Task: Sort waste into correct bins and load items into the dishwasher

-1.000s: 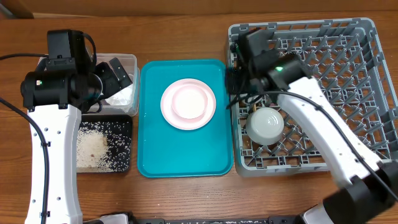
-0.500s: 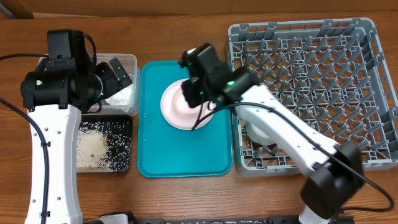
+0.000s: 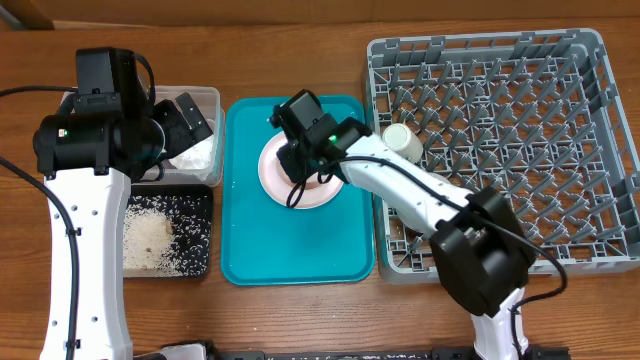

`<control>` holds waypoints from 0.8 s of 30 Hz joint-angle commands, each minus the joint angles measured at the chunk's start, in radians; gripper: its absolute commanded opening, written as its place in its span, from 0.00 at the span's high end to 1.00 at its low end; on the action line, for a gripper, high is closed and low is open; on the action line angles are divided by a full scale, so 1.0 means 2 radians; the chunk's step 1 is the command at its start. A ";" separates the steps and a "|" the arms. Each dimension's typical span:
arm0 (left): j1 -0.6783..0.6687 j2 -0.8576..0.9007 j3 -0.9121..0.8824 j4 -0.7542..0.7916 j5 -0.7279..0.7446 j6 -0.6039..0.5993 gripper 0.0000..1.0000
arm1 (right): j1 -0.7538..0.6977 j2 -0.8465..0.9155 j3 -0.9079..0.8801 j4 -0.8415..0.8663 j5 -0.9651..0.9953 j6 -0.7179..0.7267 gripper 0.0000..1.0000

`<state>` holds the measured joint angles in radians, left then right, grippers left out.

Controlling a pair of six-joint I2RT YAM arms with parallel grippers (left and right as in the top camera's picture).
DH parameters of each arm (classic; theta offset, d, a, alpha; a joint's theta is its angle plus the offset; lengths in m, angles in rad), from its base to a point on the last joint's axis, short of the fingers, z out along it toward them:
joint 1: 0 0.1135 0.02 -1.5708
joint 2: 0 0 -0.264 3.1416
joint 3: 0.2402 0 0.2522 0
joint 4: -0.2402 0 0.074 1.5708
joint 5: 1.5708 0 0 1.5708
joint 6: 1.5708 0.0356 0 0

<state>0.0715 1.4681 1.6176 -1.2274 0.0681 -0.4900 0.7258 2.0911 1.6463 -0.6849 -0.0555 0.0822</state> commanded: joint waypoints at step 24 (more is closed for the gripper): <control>-0.005 -0.004 0.010 0.001 0.001 0.009 0.00 | 0.030 0.036 -0.002 -0.004 0.005 -0.002 0.85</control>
<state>0.0715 1.4681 1.6176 -1.2270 0.0681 -0.4900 0.7868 2.1582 1.6451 -0.6884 -0.0689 0.0788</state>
